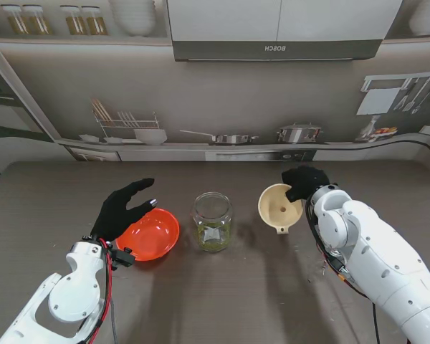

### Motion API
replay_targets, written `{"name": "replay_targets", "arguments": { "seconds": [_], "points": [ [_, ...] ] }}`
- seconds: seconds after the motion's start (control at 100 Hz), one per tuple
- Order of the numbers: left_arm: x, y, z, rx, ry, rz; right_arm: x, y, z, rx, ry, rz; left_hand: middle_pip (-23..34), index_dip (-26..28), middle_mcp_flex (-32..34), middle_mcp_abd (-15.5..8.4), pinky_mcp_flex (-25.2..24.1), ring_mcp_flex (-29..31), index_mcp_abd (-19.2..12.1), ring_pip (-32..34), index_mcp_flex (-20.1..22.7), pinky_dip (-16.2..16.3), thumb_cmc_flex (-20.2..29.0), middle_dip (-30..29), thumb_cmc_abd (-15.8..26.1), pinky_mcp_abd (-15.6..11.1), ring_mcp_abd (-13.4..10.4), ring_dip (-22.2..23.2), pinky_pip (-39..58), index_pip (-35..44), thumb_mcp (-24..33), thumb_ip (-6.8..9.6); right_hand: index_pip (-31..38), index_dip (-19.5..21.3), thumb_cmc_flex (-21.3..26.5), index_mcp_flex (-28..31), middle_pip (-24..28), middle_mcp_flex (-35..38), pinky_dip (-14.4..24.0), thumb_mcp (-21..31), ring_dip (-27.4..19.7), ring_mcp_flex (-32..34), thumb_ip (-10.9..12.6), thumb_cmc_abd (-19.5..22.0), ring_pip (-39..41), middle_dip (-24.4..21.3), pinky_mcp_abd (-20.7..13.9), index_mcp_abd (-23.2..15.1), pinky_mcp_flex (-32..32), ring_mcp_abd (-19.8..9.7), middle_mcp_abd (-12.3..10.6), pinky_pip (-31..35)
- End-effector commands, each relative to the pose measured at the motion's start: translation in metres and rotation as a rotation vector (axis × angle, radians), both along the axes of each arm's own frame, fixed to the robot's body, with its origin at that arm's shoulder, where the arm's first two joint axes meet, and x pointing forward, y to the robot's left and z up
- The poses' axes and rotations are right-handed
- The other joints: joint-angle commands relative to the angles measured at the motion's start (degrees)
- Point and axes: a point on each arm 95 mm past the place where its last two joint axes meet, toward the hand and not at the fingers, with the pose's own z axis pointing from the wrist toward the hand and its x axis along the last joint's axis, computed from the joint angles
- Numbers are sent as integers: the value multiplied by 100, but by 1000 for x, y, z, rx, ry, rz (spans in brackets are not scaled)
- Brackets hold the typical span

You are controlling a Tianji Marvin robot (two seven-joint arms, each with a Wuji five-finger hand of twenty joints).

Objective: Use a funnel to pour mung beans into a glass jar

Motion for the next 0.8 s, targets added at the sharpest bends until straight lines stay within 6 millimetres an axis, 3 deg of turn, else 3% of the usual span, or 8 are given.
{"name": "replay_targets", "arguments": {
  "seconds": [0.0, 0.45, 0.79],
  "points": [
    [-1, -2, -1, -3, 13, -14, -1, 3, -6, -10, 24, 14, -22, -9, 38, -13, 22, 86, -16, -116, 5, 86, 126, 19, 194, -123, 6, -2, -176, -16, -88, 171, 302, 150, 121, -103, -9, 193, -30, 253, -47, 149, 29, 218, 90, 52, -165, -363, 93, -250, 23, 59],
    [-1, -2, -1, -4, 15, -12, 2, 27, -34, -113, 27, 94, -23, -6, 48, 8, 15, 89, 11, -117, 36, 87, 138, 19, 209, -124, 9, -2, -178, -7, -100, 173, 324, 97, 48, -163, -18, 163, -17, 179, -109, 158, 61, 267, -15, -16, -280, -460, 74, -297, -50, -16],
    [-2, -1, 0, -6, 15, -7, -4, 43, -43, -145, 6, 131, -20, -8, 65, 16, 15, 92, 33, -118, 37, 88, 135, 20, 221, -125, 10, -2, -177, -11, -97, 175, 303, -37, -68, -159, -30, 199, 21, 61, -88, 155, 169, 224, 60, -99, -360, -523, 77, -312, -89, 56]
  ]
}}
